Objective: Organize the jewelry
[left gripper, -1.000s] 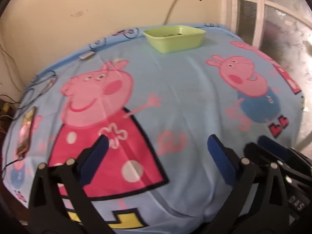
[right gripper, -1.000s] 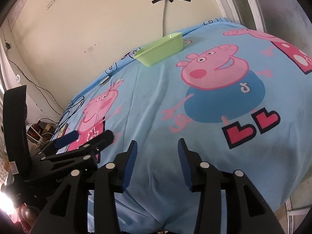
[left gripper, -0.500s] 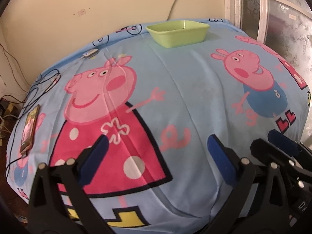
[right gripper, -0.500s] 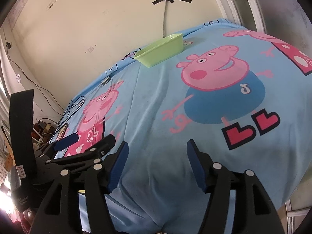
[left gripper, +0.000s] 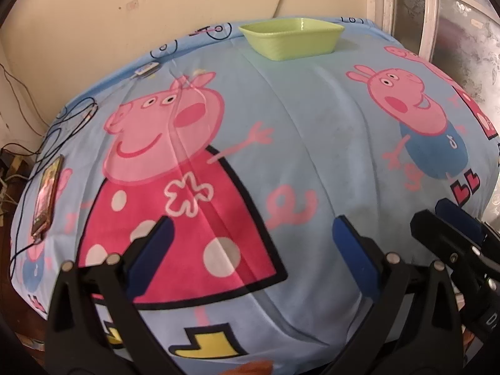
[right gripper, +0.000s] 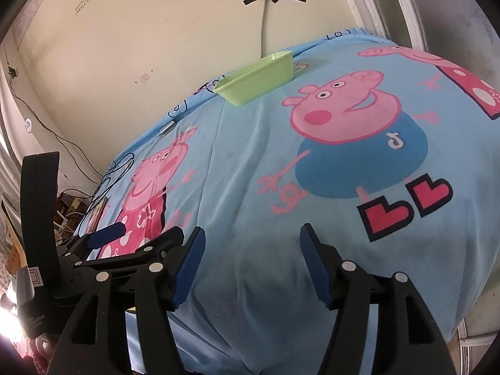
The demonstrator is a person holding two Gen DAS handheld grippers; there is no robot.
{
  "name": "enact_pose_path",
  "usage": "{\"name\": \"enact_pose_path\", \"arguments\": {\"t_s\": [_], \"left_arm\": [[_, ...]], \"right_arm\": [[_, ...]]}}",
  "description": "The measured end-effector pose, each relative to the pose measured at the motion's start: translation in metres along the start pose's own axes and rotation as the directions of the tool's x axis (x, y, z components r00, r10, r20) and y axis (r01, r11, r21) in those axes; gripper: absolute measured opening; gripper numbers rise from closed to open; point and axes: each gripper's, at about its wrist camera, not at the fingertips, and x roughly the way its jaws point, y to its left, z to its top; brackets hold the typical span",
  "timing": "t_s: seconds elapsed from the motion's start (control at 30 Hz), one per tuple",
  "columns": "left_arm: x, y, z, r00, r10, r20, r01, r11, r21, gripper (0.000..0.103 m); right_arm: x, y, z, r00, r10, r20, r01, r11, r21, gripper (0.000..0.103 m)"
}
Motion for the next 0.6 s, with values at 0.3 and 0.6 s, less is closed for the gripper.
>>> {"name": "enact_pose_path", "arguments": {"t_s": [0.3, 0.6], "left_arm": [[-0.0003, 0.0064, -0.0028, 0.997, -0.056, -0.058, 0.055, 0.998, -0.024, 0.097], [-0.0083, 0.0098, -0.0067, 0.997, -0.056, -0.056, 0.055, 0.998, -0.019, 0.097]], "right_arm": [[-0.0006, -0.0002, 0.0014, 1.000, -0.004, 0.006, 0.004, 1.000, -0.001, 0.039], [-0.0007, -0.0015, 0.0021, 1.000, -0.004, 0.011, 0.004, 1.000, 0.001, 0.039]]}}
